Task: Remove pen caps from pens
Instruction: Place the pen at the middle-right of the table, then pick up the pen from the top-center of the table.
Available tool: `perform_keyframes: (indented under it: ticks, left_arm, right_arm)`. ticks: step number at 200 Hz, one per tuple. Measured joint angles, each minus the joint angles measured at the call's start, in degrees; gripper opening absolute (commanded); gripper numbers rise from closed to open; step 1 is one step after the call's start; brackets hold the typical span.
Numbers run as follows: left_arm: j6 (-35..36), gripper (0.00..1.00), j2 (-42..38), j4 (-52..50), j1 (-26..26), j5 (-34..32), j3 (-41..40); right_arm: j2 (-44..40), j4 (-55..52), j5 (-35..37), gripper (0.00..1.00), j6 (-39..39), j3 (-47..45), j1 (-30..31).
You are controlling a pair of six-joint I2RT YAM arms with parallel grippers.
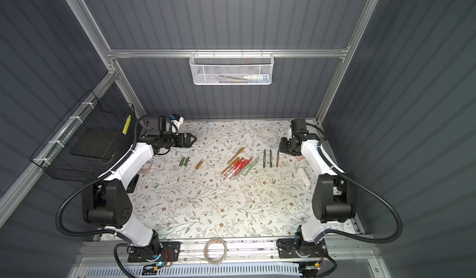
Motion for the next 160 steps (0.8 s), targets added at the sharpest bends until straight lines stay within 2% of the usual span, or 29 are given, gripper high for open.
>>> perform_keyframes:
  ticks: [33, 102, 129, 160]
  left_arm:
    - [3.39, 0.95, 5.9, -3.13, -7.08, -1.84, 7.76]
    - [6.86, 0.95, 21.97, -8.15, -16.17, -7.26, 22.14]
    - [7.78, 0.95, 27.78, -10.25, -19.96, -9.6, 27.89]
    - [8.87, 0.93, 33.59, -12.37, -23.93, -12.44, 34.69]
  right_arm:
    - [-12.24, 0.13, 0.26, 0.51, -0.07, -7.28, 0.0]
    - [-35.01, 1.64, 3.21, 0.77, -2.64, -19.58, -0.02]
    - [-40.0, 3.89, 4.26, 0.81, -3.17, -22.71, -0.02]
    - [-41.48, 5.97, 4.9, 0.86, -3.1, -24.11, -0.02]
